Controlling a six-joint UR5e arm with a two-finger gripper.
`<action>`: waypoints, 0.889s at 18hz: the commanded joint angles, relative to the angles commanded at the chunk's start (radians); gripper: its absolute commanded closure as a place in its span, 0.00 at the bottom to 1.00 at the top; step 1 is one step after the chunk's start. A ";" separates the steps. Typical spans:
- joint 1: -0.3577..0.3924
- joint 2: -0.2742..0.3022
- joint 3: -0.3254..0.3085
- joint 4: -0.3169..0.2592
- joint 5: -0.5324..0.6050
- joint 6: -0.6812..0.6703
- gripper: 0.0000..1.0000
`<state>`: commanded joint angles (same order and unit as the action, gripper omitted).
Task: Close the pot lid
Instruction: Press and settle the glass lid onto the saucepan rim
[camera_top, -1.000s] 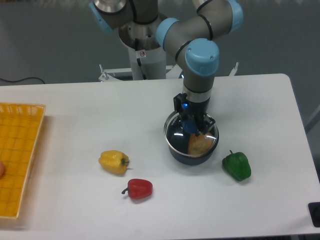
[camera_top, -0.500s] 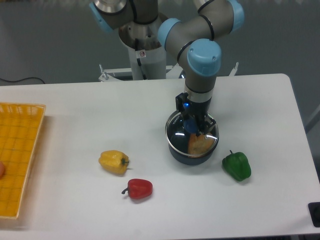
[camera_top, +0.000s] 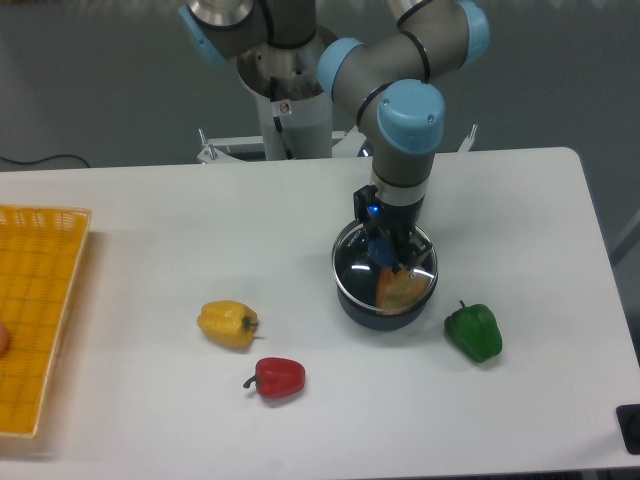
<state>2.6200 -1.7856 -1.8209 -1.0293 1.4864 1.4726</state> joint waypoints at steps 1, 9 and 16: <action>0.000 0.000 0.002 -0.002 0.000 0.002 0.42; -0.005 -0.009 0.006 0.020 0.002 0.005 0.42; -0.005 -0.025 0.000 0.026 0.002 0.026 0.41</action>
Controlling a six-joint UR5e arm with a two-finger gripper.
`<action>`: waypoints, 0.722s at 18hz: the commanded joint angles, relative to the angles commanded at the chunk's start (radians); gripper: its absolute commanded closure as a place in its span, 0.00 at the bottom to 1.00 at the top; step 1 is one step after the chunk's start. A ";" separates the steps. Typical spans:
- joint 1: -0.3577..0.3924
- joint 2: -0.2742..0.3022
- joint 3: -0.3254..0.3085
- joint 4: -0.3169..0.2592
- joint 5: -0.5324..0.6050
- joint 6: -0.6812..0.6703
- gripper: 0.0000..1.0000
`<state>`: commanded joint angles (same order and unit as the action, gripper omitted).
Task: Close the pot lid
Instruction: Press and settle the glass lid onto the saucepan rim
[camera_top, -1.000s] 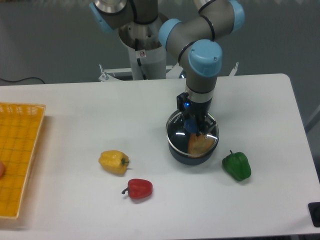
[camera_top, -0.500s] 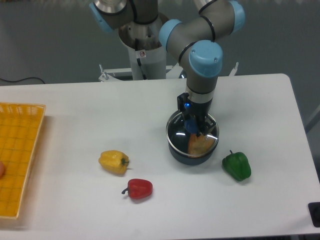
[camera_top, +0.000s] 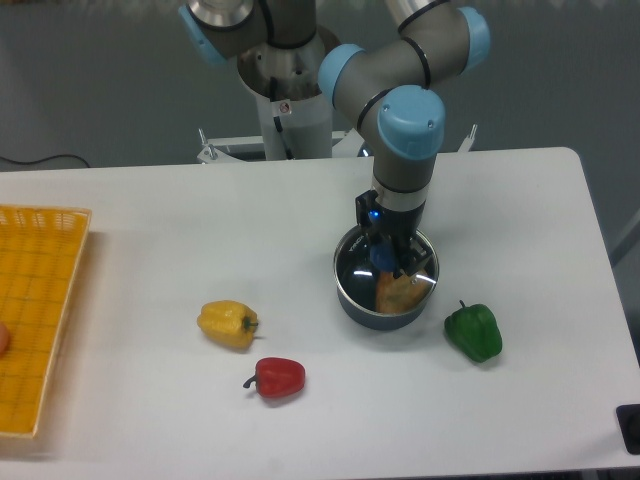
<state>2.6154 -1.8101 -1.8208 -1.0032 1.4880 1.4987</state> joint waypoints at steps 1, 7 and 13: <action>0.000 0.000 0.000 0.000 0.000 0.002 0.42; 0.000 0.000 -0.009 0.000 0.002 0.017 0.41; 0.002 0.000 -0.014 0.000 0.002 0.043 0.41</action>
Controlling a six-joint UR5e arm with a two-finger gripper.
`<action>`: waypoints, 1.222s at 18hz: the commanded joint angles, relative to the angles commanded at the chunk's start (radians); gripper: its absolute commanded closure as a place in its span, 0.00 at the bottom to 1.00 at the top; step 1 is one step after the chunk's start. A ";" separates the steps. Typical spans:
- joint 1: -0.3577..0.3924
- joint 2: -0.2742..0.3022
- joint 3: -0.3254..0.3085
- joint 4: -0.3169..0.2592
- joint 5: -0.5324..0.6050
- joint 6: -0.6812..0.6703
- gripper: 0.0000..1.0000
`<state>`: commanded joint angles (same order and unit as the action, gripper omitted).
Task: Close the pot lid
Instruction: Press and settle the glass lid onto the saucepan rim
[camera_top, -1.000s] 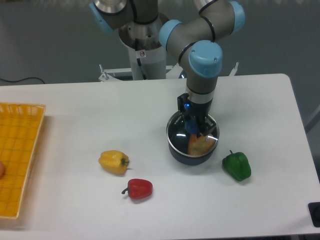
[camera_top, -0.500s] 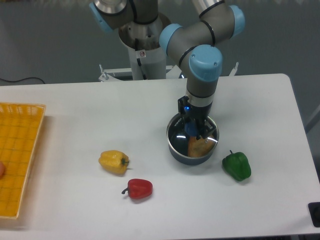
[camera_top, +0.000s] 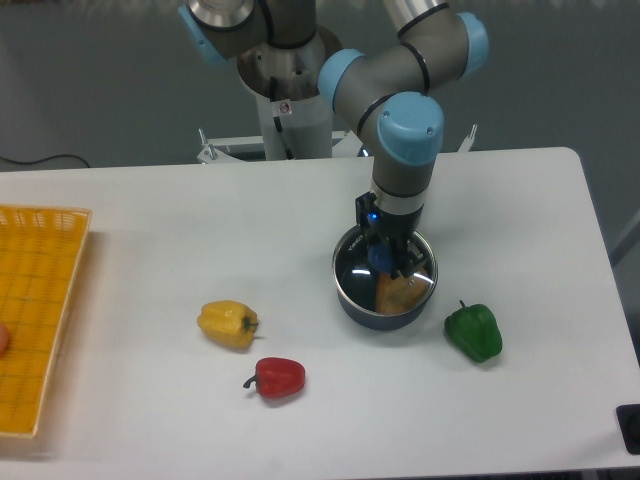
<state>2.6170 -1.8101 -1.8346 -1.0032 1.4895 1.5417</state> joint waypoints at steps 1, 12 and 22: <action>0.000 0.000 -0.003 0.000 0.000 -0.002 0.41; 0.000 -0.002 -0.002 0.000 0.000 -0.003 0.37; 0.000 -0.008 0.006 0.002 0.005 0.000 0.29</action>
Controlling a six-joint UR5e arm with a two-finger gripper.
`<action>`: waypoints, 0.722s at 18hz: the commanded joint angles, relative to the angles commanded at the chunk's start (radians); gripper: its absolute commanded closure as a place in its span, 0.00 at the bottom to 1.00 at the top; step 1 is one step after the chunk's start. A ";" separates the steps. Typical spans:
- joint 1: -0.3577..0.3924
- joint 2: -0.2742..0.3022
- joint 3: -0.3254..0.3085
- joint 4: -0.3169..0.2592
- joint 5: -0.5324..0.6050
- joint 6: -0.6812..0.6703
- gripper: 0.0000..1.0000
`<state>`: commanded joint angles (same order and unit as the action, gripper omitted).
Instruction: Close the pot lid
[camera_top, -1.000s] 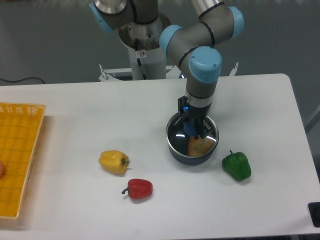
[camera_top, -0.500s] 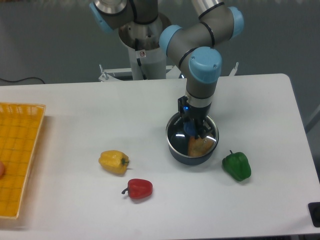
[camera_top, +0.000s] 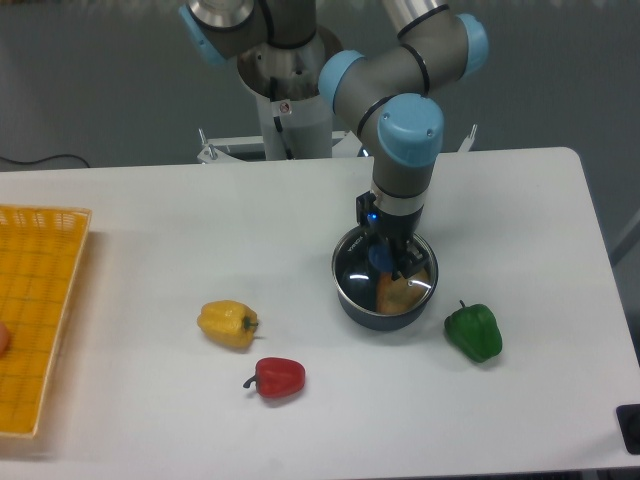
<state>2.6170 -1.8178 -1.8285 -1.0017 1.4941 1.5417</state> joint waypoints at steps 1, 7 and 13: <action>0.000 0.000 -0.002 0.000 0.000 0.000 0.29; -0.005 0.000 0.050 -0.021 0.009 -0.017 0.00; -0.002 0.012 0.118 -0.174 0.011 -0.077 0.00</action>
<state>2.6154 -1.8055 -1.7106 -1.1761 1.5048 1.4650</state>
